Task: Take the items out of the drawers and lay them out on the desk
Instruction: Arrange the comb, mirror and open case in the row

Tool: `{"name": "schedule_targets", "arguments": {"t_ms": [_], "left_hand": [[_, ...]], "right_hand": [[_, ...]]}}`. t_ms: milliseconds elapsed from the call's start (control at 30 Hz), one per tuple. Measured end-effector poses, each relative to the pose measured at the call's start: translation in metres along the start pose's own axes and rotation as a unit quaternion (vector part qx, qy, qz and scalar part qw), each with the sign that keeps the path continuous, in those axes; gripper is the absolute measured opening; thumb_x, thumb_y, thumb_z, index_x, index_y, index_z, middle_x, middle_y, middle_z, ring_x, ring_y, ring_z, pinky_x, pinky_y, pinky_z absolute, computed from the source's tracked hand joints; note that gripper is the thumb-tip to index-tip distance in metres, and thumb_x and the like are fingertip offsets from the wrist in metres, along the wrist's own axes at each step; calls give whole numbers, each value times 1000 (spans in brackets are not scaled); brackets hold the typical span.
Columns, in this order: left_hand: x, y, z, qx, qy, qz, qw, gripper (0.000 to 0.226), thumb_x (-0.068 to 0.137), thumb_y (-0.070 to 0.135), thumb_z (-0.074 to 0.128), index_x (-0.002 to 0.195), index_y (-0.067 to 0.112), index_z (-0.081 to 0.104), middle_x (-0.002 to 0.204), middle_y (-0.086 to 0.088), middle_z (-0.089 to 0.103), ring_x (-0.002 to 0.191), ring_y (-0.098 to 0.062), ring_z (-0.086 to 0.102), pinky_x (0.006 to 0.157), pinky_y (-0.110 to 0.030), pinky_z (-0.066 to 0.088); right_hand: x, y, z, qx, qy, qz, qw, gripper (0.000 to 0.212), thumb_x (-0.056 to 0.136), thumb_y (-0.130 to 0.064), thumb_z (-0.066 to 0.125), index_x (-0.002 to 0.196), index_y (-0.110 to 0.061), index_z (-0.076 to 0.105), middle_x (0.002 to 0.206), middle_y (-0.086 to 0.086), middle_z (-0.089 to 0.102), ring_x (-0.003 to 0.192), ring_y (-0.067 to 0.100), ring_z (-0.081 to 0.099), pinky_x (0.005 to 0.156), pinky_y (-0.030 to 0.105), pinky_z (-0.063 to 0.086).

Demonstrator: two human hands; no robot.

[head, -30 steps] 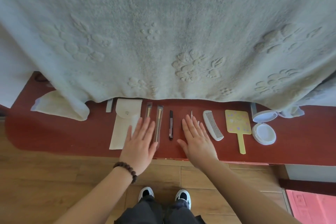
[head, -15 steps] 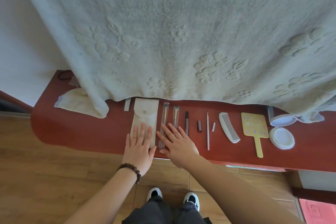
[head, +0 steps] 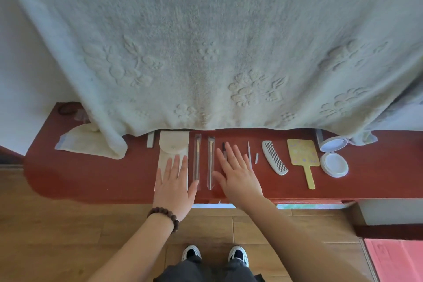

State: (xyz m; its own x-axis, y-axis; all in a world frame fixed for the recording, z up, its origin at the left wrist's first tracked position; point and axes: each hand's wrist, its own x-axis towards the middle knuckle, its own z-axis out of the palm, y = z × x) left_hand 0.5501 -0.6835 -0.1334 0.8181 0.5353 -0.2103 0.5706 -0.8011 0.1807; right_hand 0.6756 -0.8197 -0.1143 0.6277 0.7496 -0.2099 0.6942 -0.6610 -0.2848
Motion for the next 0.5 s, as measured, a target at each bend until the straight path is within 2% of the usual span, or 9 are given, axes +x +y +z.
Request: {"name": "schedule_targets", "arguments": {"t_ms": [167,300,500], "left_hand": [[3,23,-13,-5,15,24,1000,71,96,58,19,152,22,-6,161,0,-8,148,-21,-12,119,-45,-3],[0,33,-12,-8,9,64,998,72,96,57,21,152,22,-7,161,0,-5,148,-21,-12,119,-46,-2],[-5,39,-10,5,-1,102,995,71,96,56,20,151,24,-10,161,0,-10,146,-20,-16,115,-44,-8]], "right_hand": [[-30,35,-19,77,66,142,985,65,96,-56,17,152,-28,-1,158,-6,-13,145,13,-17,119,34,-6],[-43,69,-7,87,49,230,968,66,98,-53,21,152,-20,3,160,0,-10,146,15,-15,120,37,-6],[-41,99,13,28,-41,217,975,67,99,-52,24,152,-19,-1,160,1,-11,147,17,-12,121,39,-3]]}}
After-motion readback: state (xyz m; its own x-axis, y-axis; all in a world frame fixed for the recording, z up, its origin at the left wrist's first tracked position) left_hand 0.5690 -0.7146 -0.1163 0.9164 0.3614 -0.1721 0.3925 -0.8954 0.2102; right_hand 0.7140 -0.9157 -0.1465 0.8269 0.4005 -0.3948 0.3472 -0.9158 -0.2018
